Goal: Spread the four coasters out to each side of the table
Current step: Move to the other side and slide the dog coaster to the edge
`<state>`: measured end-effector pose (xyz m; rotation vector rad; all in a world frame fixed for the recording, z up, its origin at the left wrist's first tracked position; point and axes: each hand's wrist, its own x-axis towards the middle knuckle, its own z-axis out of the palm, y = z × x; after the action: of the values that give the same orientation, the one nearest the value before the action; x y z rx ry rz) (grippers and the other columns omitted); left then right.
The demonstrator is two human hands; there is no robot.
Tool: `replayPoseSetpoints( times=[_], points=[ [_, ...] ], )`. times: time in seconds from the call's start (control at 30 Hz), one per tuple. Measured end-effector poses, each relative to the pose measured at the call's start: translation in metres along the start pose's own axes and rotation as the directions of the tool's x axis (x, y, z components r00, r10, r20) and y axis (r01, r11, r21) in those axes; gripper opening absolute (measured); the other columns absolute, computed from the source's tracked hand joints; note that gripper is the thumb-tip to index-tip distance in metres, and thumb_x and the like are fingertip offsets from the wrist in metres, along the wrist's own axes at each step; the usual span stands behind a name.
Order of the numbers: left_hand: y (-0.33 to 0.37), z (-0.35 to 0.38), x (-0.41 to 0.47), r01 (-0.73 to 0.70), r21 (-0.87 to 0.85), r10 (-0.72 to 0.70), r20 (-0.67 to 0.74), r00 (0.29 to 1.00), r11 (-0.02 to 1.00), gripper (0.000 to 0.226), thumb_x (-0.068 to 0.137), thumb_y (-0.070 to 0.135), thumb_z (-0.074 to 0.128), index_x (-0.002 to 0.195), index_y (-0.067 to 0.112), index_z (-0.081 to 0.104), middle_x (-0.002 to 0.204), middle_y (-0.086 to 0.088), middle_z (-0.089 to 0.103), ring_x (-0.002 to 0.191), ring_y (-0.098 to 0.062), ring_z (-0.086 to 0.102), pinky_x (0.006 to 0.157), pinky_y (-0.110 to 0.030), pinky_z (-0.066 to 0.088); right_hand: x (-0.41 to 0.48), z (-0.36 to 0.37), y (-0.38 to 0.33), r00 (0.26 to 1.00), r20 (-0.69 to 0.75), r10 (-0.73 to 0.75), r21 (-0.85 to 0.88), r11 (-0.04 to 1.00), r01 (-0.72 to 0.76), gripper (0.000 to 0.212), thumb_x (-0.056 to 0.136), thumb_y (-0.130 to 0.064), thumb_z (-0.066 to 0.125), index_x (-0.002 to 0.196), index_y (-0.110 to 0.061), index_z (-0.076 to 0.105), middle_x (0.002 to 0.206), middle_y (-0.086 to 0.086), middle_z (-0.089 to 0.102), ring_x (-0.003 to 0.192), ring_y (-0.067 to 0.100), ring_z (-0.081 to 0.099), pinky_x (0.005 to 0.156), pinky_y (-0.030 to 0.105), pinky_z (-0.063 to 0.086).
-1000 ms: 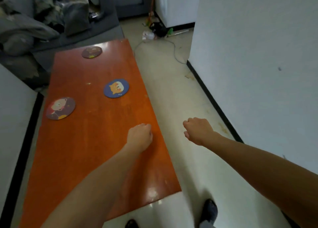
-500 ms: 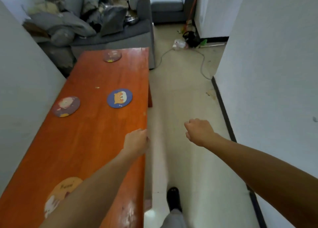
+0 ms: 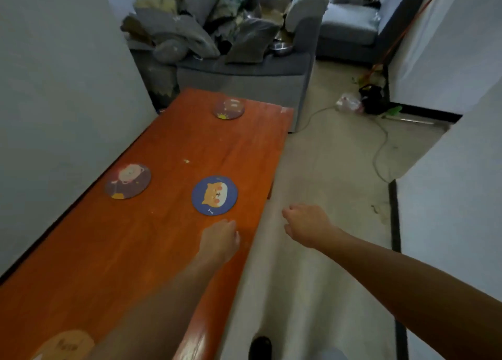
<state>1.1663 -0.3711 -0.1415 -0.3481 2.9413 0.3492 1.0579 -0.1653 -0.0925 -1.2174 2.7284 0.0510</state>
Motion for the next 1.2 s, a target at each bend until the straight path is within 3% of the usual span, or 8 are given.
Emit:
replayPoseSetpoints(
  times=[0.27,0.37,0.53,0.7,0.8,0.9,1.03,1.2],
  points=[
    [-0.018,0.003,0.051,0.316,-0.034,-0.316,-0.017,0.949,0.948,0.018,0.095,0.028,0.041,0.095,0.015,0.053,0.097,-0.006,0.061,0.084,-0.026,0.058,0.069,-0.038,0.048,0.147,0.005,0.034,0.952,0.065,-0.298,-0.052,0.952,0.302,0.018,0.09,-0.025,0.048,0.101,-0.013,0.056,0.1,0.008,0.062,0.091,0.026,0.061,0.068,0.035,0.046],
    [-0.014,0.006,0.068,0.462,-0.058,-0.463,-0.003,0.886,0.885,0.02,0.096,0.029,0.04,0.101,0.015,0.054,0.102,-0.007,0.061,0.09,-0.028,0.058,0.067,-0.037,0.042,0.193,0.015,0.044,0.895,0.087,-0.437,-0.057,0.895,0.442,0.02,0.089,-0.029,0.048,0.102,-0.015,0.056,0.101,0.006,0.063,0.094,0.027,0.062,0.064,0.031,0.038],
    [0.013,0.019,0.083,0.71,-0.128,-0.711,0.05,0.702,0.692,0.022,0.094,0.03,0.04,0.104,0.019,0.056,0.107,-0.007,0.064,0.098,-0.03,0.06,0.07,-0.036,0.044,0.251,0.028,0.054,0.756,0.198,-0.624,-0.029,0.767,0.641,0.018,0.09,-0.028,0.05,0.101,-0.016,0.057,0.103,0.008,0.063,0.095,0.028,0.061,0.068,0.033,0.042],
    [0.024,0.038,0.091,0.867,-0.169,-0.872,0.065,0.485,0.47,0.023,0.093,0.028,0.043,0.108,0.016,0.056,0.116,-0.008,0.06,0.106,-0.029,0.056,0.08,-0.039,0.046,0.302,0.034,0.043,0.648,0.305,-0.698,0.025,0.686,0.727,0.018,0.091,-0.028,0.05,0.1,-0.014,0.057,0.102,0.01,0.064,0.091,0.03,0.061,0.065,0.033,0.039],
    [0.014,0.059,0.092,0.905,-0.211,-0.925,0.007,0.38,0.37,0.026,0.091,0.025,0.046,0.112,0.012,0.054,0.12,-0.01,0.054,0.108,-0.031,0.051,0.087,-0.043,0.041,0.327,0.044,0.024,0.642,0.325,-0.694,0.075,0.696,0.714,0.024,0.092,-0.034,0.051,0.108,-0.017,0.058,0.103,0.009,0.066,0.091,0.03,0.062,0.067,0.035,0.045],
    [0.009,0.084,0.092,0.925,-0.239,-0.956,-0.069,0.287,0.295,0.035,0.089,0.024,0.05,0.12,0.008,0.052,0.127,-0.015,0.051,0.114,-0.036,0.047,0.091,-0.05,0.039,0.346,0.058,-0.001,0.715,0.299,-0.632,0.134,0.77,0.624,0.032,0.091,-0.038,0.056,0.115,-0.017,0.054,0.107,0.01,0.064,0.094,0.031,0.061,0.068,0.036,0.045],
    [0.021,0.116,0.094,0.93,-0.259,-0.963,-0.13,0.235,0.261,0.052,0.097,0.035,0.034,0.142,0.009,0.036,0.151,-0.017,0.033,0.139,-0.034,0.028,0.111,-0.048,0.024,0.353,0.074,-0.022,0.854,0.252,-0.455,0.23,0.886,0.403,0.052,0.084,-0.044,0.066,0.122,-0.013,0.047,0.118,0.014,0.055,0.104,0.034,0.057,0.074,0.039,0.045],
    [0.018,0.135,0.095,0.934,-0.285,-0.975,-0.112,0.193,0.218,0.059,0.096,0.046,0.024,0.148,0.018,0.022,0.159,-0.01,0.015,0.146,-0.024,0.004,0.116,-0.041,0.0,0.353,0.088,-0.028,0.898,0.32,-0.301,0.331,0.924,0.192,0.053,0.074,-0.043,0.078,0.109,-0.012,0.052,0.106,0.011,0.063,0.099,0.034,0.06,0.066,0.033,0.039]
  ],
)
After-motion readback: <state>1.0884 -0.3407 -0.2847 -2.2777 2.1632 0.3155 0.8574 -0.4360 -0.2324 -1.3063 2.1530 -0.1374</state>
